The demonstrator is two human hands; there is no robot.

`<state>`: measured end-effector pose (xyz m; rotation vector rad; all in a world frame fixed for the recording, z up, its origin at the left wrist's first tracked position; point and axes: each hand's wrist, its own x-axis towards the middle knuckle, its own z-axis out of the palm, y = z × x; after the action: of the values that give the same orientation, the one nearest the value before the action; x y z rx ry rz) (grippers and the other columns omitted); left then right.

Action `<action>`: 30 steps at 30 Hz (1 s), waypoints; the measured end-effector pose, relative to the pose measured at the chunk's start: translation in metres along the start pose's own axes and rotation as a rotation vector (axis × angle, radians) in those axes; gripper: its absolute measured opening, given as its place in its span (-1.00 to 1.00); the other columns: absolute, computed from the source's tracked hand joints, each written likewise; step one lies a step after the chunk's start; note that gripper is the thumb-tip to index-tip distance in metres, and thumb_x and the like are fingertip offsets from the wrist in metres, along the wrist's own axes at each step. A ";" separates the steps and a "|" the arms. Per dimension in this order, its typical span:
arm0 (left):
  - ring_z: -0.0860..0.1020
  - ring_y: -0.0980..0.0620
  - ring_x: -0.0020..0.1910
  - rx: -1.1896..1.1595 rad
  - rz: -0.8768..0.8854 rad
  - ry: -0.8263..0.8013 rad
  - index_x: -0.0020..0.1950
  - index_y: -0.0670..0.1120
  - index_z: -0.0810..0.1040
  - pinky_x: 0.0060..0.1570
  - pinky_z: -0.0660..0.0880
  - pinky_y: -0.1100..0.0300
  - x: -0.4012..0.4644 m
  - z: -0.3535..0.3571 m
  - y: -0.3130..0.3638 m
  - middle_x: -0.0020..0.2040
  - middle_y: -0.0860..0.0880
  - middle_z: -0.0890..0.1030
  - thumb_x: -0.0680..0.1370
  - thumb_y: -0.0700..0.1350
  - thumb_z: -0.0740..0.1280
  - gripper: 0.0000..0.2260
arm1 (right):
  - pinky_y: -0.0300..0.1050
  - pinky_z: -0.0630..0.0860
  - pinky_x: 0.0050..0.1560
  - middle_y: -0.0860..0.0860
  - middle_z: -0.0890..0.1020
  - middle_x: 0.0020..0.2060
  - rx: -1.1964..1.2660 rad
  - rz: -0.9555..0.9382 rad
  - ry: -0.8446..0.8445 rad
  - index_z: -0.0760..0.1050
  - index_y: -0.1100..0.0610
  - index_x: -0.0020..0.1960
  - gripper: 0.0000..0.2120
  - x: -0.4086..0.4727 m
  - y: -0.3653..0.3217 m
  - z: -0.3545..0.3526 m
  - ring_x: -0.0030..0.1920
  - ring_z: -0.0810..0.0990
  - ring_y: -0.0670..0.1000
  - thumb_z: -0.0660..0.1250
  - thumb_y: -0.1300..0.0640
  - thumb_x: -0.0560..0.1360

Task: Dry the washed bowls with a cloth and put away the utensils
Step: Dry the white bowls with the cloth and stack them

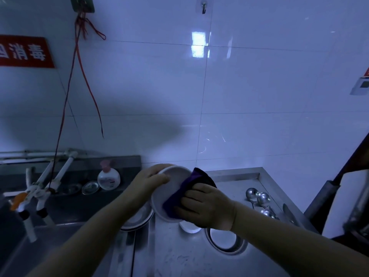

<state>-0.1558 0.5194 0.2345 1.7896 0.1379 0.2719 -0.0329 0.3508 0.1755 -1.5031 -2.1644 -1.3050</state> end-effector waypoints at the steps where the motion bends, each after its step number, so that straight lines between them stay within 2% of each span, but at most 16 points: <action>1: 0.59 0.02 0.02 -0.053 0.008 0.086 0.11 0.22 0.57 -0.09 0.55 0.10 -0.003 0.003 -0.001 0.08 0.03 0.62 0.34 -0.05 0.28 -0.63 | -0.12 0.47 -0.10 0.01 0.61 -0.24 -0.023 0.036 0.012 0.61 0.10 -0.06 -0.92 0.003 -0.005 0.003 -0.26 0.53 0.05 0.37 0.24 0.50; 2: 0.59 0.02 0.00 -0.098 0.016 0.172 0.16 0.26 0.51 -0.13 0.55 0.11 -0.007 0.007 -0.003 0.08 0.01 0.60 0.33 -0.02 0.30 -0.59 | -0.13 0.47 -0.11 0.00 0.62 -0.24 -0.049 0.068 0.017 0.61 0.08 -0.06 -0.92 0.006 -0.010 0.005 -0.27 0.53 0.04 0.37 0.22 0.50; 5: 0.60 -0.15 -0.06 -0.162 0.058 0.294 0.26 0.23 0.38 -0.11 0.58 -0.12 -0.018 0.018 -0.012 -0.01 -0.16 0.60 0.25 0.09 0.38 -0.42 | -0.13 0.47 -0.14 -0.02 0.64 -0.22 -0.064 0.159 0.018 0.64 0.06 -0.06 -0.92 0.005 -0.027 0.007 -0.26 0.54 0.03 0.38 0.19 0.51; 8: 0.61 -0.05 -0.07 -0.133 0.069 0.305 0.25 0.24 0.35 -0.13 0.59 0.04 -0.024 0.019 -0.017 -0.02 -0.05 0.61 0.17 0.20 0.36 -0.36 | -0.09 0.47 -0.19 -0.01 0.62 -0.23 -0.051 0.193 0.003 0.63 0.07 -0.03 -0.92 0.005 -0.042 0.003 -0.28 0.53 0.04 0.37 0.18 0.51; 10: 0.60 0.03 -0.05 -0.176 0.059 0.248 0.23 0.22 0.38 -0.18 0.57 0.19 -0.028 0.018 -0.022 0.04 0.00 0.59 0.17 0.17 0.37 -0.38 | -0.09 0.48 -0.19 -0.01 0.62 -0.23 -0.061 0.237 0.000 0.58 0.08 0.05 -0.88 0.008 -0.047 0.002 -0.29 0.53 0.03 0.36 0.16 0.52; 12: 0.58 0.10 -0.01 -0.261 0.067 0.203 0.21 0.17 0.43 -0.19 0.57 0.25 -0.032 0.024 -0.028 0.07 0.05 0.58 0.21 0.04 0.42 -0.44 | -0.08 0.53 -0.17 0.00 0.65 -0.20 -0.084 0.357 0.021 0.55 0.09 0.15 -0.81 0.015 -0.045 0.001 -0.27 0.57 0.01 0.34 0.12 0.54; 15: 0.57 0.18 0.01 -0.255 0.115 0.337 0.17 0.19 0.44 -0.15 0.56 0.26 -0.030 0.040 -0.030 0.03 0.19 0.58 0.37 -0.01 0.33 -0.62 | -0.08 0.55 -0.15 0.01 0.67 -0.20 -0.095 0.449 0.043 0.58 0.11 0.16 -0.80 0.029 -0.046 0.001 -0.26 0.59 0.00 0.32 0.10 0.57; 17: 0.53 0.28 -0.01 -0.194 0.165 0.435 0.16 0.20 0.41 -0.17 0.53 0.37 -0.026 0.045 -0.026 0.01 0.28 0.54 0.44 0.03 0.23 -0.70 | -0.07 0.55 -0.15 0.02 0.67 -0.19 -0.076 0.467 0.059 0.56 0.12 0.16 -0.81 0.033 -0.051 0.004 -0.26 0.59 0.01 0.31 0.11 0.57; 19: 0.50 0.35 -0.02 -0.142 0.177 0.447 0.16 0.20 0.40 -0.20 0.48 0.46 -0.023 0.043 -0.022 0.00 0.33 0.51 0.47 0.06 0.16 -0.73 | -0.07 0.56 -0.11 0.02 0.68 -0.16 -0.047 0.474 0.073 0.51 0.12 0.19 -0.79 0.033 -0.054 0.006 -0.23 0.61 0.01 0.30 0.10 0.58; 21: 0.50 0.33 -0.03 -0.117 0.151 0.405 0.18 0.21 0.42 -0.21 0.48 0.41 -0.022 0.037 -0.023 0.02 0.32 0.51 0.47 0.08 0.14 -0.72 | -0.12 0.56 -0.05 0.00 0.69 -0.12 -0.035 0.438 0.062 0.47 0.10 0.23 -0.76 0.028 -0.053 0.008 -0.19 0.62 -0.02 0.29 0.09 0.59; 24: 0.53 0.15 0.00 -0.074 0.132 0.307 0.18 0.12 0.49 -0.15 0.48 0.30 -0.018 0.025 -0.020 0.07 0.13 0.56 0.46 0.04 0.17 -0.69 | -0.12 0.55 -0.09 0.00 0.69 -0.12 -0.021 0.281 0.041 0.57 0.11 0.17 -0.76 0.016 -0.037 0.005 -0.19 0.61 -0.01 0.39 0.17 0.51; 26: 0.58 0.07 -0.01 -0.082 0.095 0.143 0.10 0.11 0.58 -0.14 0.54 0.24 -0.013 0.014 -0.013 0.02 0.05 0.63 0.44 -0.03 0.20 -0.72 | -0.12 0.52 -0.12 0.01 0.68 -0.17 -0.004 0.120 0.026 0.65 0.10 0.06 -0.83 0.008 -0.019 -0.002 -0.23 0.60 0.02 0.40 0.21 0.48; 28: 0.61 0.07 -0.02 -0.056 0.013 -0.080 0.03 0.17 0.62 -0.08 0.58 0.19 -0.008 0.004 -0.004 0.01 0.06 0.66 0.42 -0.07 0.23 -0.72 | -0.11 0.48 -0.12 0.02 0.64 -0.22 0.018 -0.040 -0.020 0.64 0.12 -0.01 -0.88 0.002 -0.005 -0.009 -0.26 0.56 0.05 0.37 0.25 0.50; 30: 0.61 0.02 0.01 -0.101 -0.043 -0.139 0.02 0.16 0.64 -0.02 0.57 0.12 -0.004 -0.004 -0.001 0.03 0.01 0.67 0.38 -0.10 0.27 -0.70 | -0.09 0.45 -0.16 0.03 0.59 -0.27 0.025 -0.063 -0.060 0.62 0.13 -0.05 -0.90 0.003 -0.004 -0.011 -0.31 0.50 0.06 0.35 0.27 0.49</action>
<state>-0.1609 0.5219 0.2340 1.6972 0.0631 0.1209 -0.0405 0.3443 0.1816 -1.4946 -2.2746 -1.2628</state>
